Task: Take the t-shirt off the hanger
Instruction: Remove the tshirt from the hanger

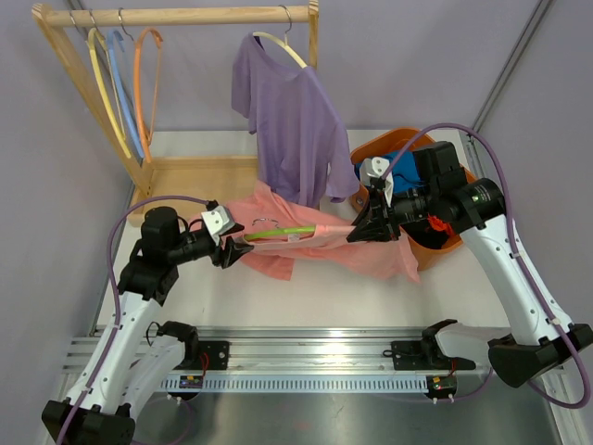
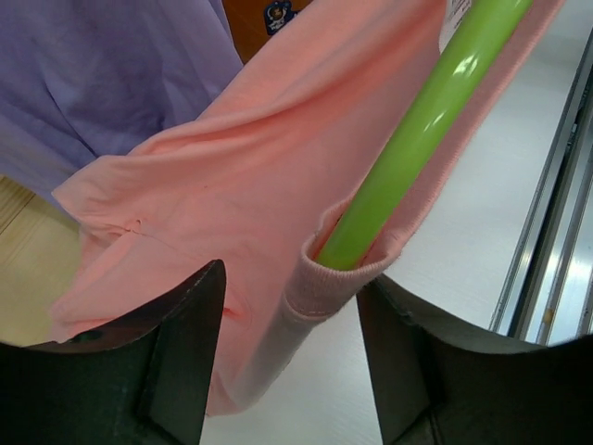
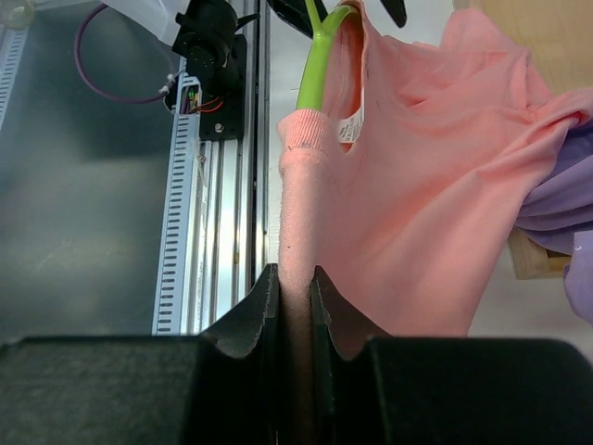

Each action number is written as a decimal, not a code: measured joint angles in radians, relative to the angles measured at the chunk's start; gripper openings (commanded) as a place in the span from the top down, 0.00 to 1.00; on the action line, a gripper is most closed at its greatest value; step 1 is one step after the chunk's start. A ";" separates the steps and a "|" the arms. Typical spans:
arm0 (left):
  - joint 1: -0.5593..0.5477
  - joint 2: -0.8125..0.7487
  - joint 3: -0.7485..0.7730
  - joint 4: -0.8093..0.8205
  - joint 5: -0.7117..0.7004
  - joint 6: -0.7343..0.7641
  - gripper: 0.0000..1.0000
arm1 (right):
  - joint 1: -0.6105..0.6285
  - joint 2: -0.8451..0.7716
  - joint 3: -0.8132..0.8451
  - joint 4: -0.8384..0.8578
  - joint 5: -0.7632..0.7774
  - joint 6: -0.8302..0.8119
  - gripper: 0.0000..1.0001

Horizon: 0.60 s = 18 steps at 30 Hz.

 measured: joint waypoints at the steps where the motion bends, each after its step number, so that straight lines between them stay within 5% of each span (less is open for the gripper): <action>1: 0.000 0.000 0.000 0.004 0.002 -0.001 0.50 | 0.000 0.001 0.000 0.000 -0.004 0.003 1.00; 5: -0.002 0.000 0.000 0.024 0.023 -0.015 0.65 | -0.004 0.009 0.003 0.005 -0.019 0.023 1.00; 11: -0.009 -0.007 -0.001 0.026 0.079 0.002 1.00 | -0.060 0.045 0.011 0.021 -0.058 0.080 1.00; 18: -0.010 -0.019 -0.004 -0.012 0.097 -0.026 1.00 | -0.080 0.085 0.013 0.026 -0.079 0.127 0.98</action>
